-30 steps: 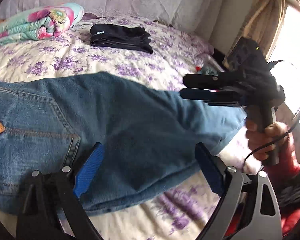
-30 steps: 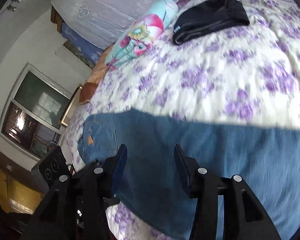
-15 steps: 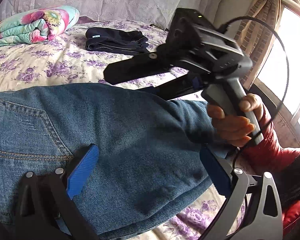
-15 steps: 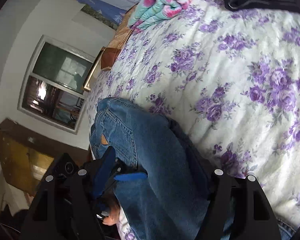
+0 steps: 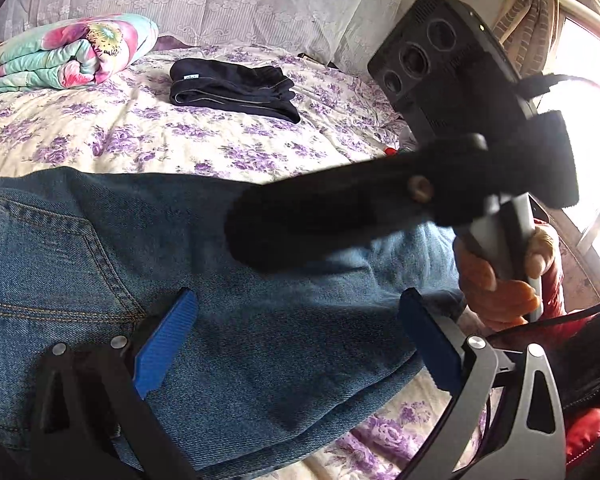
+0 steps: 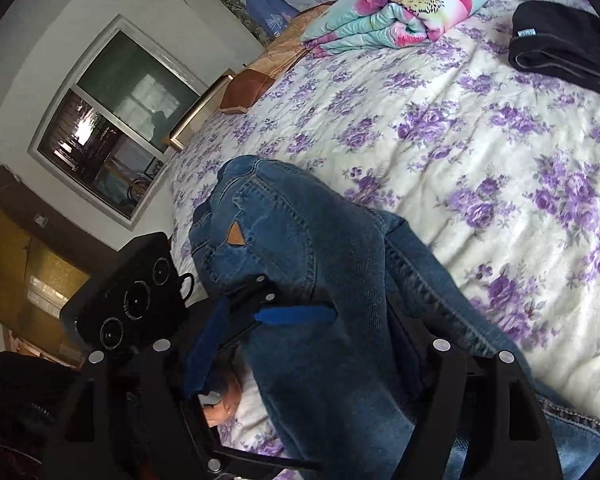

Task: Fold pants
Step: 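Carry the leg hem over the jeans toward the waistband with the right tool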

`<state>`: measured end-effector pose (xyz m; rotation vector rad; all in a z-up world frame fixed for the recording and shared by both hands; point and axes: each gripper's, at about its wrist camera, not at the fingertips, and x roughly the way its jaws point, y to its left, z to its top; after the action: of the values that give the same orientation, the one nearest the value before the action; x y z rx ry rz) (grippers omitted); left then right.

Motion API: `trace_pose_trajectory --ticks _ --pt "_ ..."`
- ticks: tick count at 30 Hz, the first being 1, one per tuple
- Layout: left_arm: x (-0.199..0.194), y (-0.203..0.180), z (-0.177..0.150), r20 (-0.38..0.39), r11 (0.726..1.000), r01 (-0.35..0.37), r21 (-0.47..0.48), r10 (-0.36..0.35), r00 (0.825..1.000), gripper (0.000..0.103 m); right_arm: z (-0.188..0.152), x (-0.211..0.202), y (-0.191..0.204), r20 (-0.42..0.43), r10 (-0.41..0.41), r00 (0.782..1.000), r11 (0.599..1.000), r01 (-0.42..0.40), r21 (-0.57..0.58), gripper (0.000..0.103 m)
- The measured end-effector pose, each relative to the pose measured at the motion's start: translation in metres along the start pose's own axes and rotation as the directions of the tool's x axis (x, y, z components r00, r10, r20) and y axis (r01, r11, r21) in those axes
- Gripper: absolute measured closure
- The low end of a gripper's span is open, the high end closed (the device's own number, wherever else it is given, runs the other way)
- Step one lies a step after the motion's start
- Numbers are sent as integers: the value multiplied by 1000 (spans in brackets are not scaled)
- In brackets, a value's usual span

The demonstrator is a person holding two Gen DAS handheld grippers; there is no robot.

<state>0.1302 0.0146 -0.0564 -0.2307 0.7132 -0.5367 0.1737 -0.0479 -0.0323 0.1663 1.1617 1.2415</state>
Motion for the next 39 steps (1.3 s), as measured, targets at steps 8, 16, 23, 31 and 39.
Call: trace_pose_trajectory --ticks 8,16,23,31,39 --pt "-1 -4 -2 -3 1000 1 8 -1 1000 5 37 40 -25 -44 184 982 968 -173 183 3" --pt "1 -6 -1 -1 1000 -10 5 10 1000 5 57 -2 -89 312 169 935 900 -276 337 47" --pt "3 -8 -1 -5 1000 -15 7 15 1000 5 49 -21 -41 260 -74 963 993 46 113 62" --pt "4 -7 1 -3 1000 -9 5 9 1000 5 35 32 -25 61 -212 975 975 215 -48 72" --pt "0 -6 -1 -2 1000 -11 0 11 1000 5 27 -21 -38 204 -160 966 985 142 96 93"
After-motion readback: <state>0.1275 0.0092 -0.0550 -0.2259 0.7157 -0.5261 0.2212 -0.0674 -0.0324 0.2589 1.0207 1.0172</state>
